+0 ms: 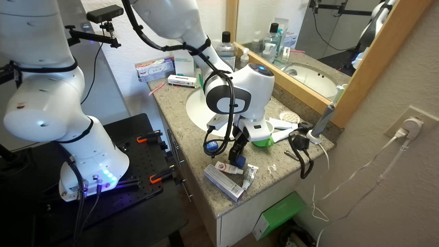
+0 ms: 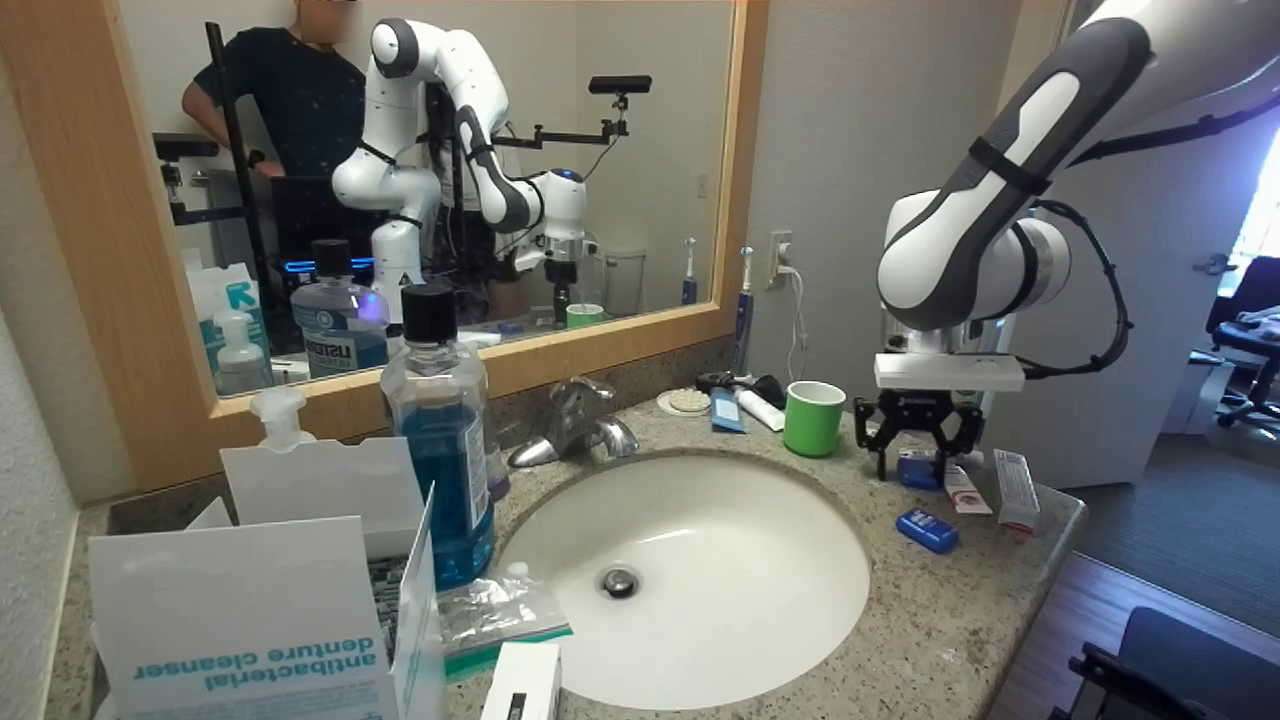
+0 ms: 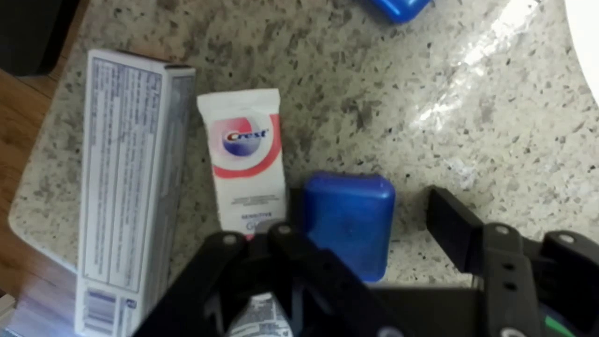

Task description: Put the blue object into the green mug

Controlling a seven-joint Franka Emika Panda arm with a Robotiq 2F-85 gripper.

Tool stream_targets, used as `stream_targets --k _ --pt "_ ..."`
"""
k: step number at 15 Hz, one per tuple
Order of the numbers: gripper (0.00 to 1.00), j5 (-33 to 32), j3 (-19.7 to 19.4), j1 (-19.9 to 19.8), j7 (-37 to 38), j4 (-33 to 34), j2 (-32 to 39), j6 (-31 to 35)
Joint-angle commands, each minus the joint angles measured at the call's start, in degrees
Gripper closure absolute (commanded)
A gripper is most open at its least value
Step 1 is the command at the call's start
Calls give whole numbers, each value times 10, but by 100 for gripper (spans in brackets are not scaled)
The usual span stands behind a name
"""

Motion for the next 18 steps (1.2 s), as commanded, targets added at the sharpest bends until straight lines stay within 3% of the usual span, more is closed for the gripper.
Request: stream_targets --k 1,2,5,12,18 --pt "45 10 -10 10 -14 15 13 -12" --pt "59 9 -10 12 -14 16 14 -12" --pt "79 9 -10 14 -14 23 16 -14" --pt "80 -13 -22 22 -6 7 -11 -8" --pt "80 -106 -51 42 10 -27 -72 -3"
